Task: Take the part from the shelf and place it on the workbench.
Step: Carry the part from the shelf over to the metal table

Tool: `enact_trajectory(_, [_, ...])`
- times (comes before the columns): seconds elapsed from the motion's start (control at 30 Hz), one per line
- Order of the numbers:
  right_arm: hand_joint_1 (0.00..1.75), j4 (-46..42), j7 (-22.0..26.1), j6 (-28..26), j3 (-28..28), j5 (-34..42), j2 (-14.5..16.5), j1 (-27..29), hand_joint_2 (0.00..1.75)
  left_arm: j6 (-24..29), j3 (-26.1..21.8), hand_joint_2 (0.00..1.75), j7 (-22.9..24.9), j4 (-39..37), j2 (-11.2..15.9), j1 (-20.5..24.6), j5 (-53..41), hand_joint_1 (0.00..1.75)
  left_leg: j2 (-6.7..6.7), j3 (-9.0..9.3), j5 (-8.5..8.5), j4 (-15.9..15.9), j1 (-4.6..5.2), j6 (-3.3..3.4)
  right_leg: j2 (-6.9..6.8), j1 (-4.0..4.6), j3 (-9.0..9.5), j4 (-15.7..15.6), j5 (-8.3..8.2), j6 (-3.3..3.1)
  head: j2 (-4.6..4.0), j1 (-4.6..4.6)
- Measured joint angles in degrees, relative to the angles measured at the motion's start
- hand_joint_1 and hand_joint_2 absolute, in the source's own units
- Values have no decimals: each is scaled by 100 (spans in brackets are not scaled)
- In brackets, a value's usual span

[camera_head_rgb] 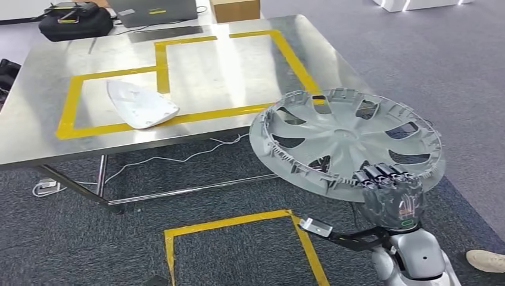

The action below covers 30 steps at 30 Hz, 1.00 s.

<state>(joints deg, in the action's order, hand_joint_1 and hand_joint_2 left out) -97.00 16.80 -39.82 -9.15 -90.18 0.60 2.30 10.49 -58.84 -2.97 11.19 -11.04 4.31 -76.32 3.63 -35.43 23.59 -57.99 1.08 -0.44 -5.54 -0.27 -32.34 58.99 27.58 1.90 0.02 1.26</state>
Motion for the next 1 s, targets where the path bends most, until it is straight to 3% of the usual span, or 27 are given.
enact_trajectory(0.07, [175,32,-158,0,-98,0,-75,-56,175,-4,0,175,-1,0,-6,5,0,0,-92,5,21,59,2,60,-136,23,30,-23,21,53,0,-10])
enact_trajectory(0.1, [175,52,-246,0,-156,0,-112,-91,175,-7,0,175,-1,0,-11,1,0,0,-162,11,14,75,-11,86,-122,17,37,-7,50,84,0,-18])
enact_trajectory(0.17, [175,93,-437,0,-287,3,-205,-168,175,-7,0,175,-2,0,-13,13,-1,0,-292,32,-4,101,-51,143,131,-5,-89,290,242,139,0,-48])
enact_trajectory(0.23, [175,132,-568,0,-401,5,-303,-220,175,-5,0,175,-2,0,-10,20,-2,0,-421,34,-2,103,-71,182,443,-23,-451,1029,579,169,0,-83])
enact_trajectory(0.27, [175,154,-603,0,-445,4,-344,-230,175,-4,0,175,-2,0,-10,14,-2,0,-500,35,0,103,-72,192,503,-24,-644,1388,697,177,0,-91])
enact_trajectory(0.3, [175,178,-624,1,-481,4,-381,-234,175,-4,0,175,-2,0,-10,7,-5,0,-589,37,2,101,-73,197,527,-25,-765,1582,711,179,0,-92])
enact_trajectory(0.33, [175,202,-648,1,-515,4,-414,-236,175,-4,0,175,-3,0,-11,2,-10,0,-668,40,2,98,-76,196,534,-27,-786,1555,613,177,0,-91])
enact_trajectory(0.37, [175,225,-683,1,-549,4,-448,-242,175,-4,0,175,-4,0,-11,-3,-16,0,-747,45,3,95,-80,192,542,-30,-707,1323,424,173,0,-92])
enact_trajectory(0.43, [175,263,-829,0,-645,4,-520,-305,175,-9,0,175,-16,0,-8,-16,-31,0,-856,48,10,75,-79,161,601,-46,-390,560,27,177,0,-97])
enact_trajectory(0.5, [175,295,-1074,-1,-801,6,-589,-418,175,-13,0,175,-39,0,1,-33,-38,0,-914,16,12,42,-65,122,685,-63,-180,85,-117,157,0,-96])
enact_trajectory(0.63, [175,370,-1546,-2,-1143,8,-774,-576,175,-19,0,175,-108,0,21,-53,-33,0,-906,-12,-37,53,-50,205,740,-66,-163,13,-126,127,0,-85])
enact_trajectory(0.73, [175,434,-1898,-2,-1403,14,-978,-739,175,-50,-1,175,-165,0,27,-42,-10,0,-877,11,-42,96,-55,201,761,-43,-166,14,-127,82,0,-86])
enact_trajectory(0.8, [175,473,-2156,-2,-1605,17,-1117,-887,175,-90,-2,175,-215,0,30,-37,8,0,-863,16,-47,112,-63,180,771,-30,-170,15,-127,51,0,-86])
enact_trajectory(0.93, [175,577,-2714,21,-2082,17,-1377,-1177,175,-215,-2,175,-483,0,40,-37,15,0,-855,15,-58,137,-81,35,773,-20,-181,19,-135,27,0,-89])
enact_trajectory(1.0, [175,627,-3108,90,-2354,17,-1515,-1344,175,-251,-2,175,-620,0,46,-39,15,0,-855,10,-63,139,-83,15,772,-21,-182,20,-140,17,0,-90])
